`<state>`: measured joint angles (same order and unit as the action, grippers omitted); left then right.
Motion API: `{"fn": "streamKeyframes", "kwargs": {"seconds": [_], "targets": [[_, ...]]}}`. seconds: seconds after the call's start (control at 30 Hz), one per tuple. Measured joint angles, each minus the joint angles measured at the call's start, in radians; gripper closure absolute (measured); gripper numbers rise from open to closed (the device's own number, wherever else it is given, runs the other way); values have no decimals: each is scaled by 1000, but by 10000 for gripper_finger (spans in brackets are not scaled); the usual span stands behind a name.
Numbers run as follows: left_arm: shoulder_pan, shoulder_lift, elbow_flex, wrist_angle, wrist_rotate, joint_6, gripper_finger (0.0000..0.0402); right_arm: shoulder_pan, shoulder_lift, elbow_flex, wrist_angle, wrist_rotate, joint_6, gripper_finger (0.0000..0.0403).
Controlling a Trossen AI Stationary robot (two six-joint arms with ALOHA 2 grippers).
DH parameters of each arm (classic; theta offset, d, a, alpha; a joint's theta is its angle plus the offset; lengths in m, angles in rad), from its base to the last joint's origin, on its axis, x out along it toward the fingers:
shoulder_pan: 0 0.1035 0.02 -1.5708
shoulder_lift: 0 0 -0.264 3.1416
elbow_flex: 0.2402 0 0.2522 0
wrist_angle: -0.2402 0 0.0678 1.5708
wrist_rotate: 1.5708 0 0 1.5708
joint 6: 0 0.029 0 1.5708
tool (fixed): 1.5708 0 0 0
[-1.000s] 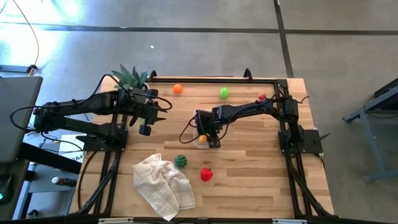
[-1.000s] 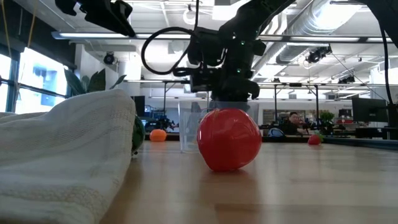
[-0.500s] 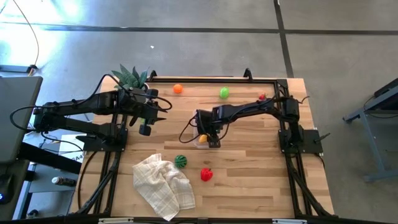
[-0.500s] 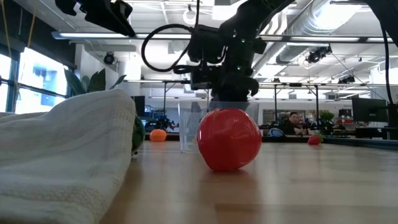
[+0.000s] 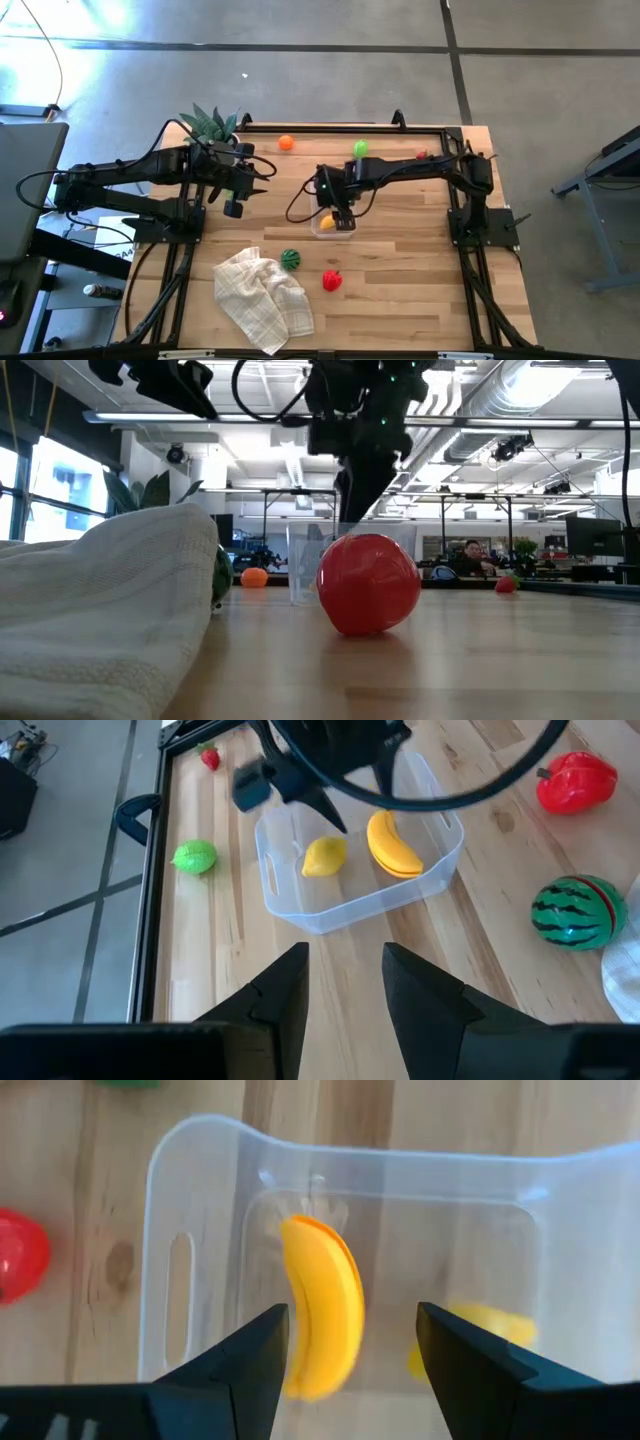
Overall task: Pick and placing Produce into tupperware
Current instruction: Put the red strawberry into the transparent bin
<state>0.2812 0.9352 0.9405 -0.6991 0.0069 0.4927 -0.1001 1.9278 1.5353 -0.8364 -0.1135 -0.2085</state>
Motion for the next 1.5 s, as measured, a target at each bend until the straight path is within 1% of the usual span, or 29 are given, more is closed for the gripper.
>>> {"fn": "streamKeyframes", "kwargs": {"seconds": [0.1,0.17,0.5,0.67,0.73,0.83,0.97,1.13,1.27,1.4,1.5], "targets": [[0,0,0,0,0,0,284,-4,0,58,-93,39,-16,192],[0,0,0,1,0,0,284,-12,0,95,-143,45,-15,192],[0,0,0,0,0,0,284,-70,0,304,-360,107,51,192],[0,0,0,0,0,0,284,-96,0,403,-466,194,59,192],[0,0,0,0,0,0,284,-110,0,425,-511,234,80,192],[0,0,0,0,0,0,284,-136,0,434,-579,261,120,192],[0,0,0,1,0,0,284,-175,-21,388,-618,262,159,192],[0,0,0,0,0,0,284,-229,-99,281,-581,261,174,192],[0,0,0,0,0,0,284,-291,-211,129,-478,257,147,192],[0,0,0,1,0,0,284,-372,-344,-56,-370,224,110,192],[0,0,0,0,0,0,284,-434,-430,-182,-332,209,76,192]]}}
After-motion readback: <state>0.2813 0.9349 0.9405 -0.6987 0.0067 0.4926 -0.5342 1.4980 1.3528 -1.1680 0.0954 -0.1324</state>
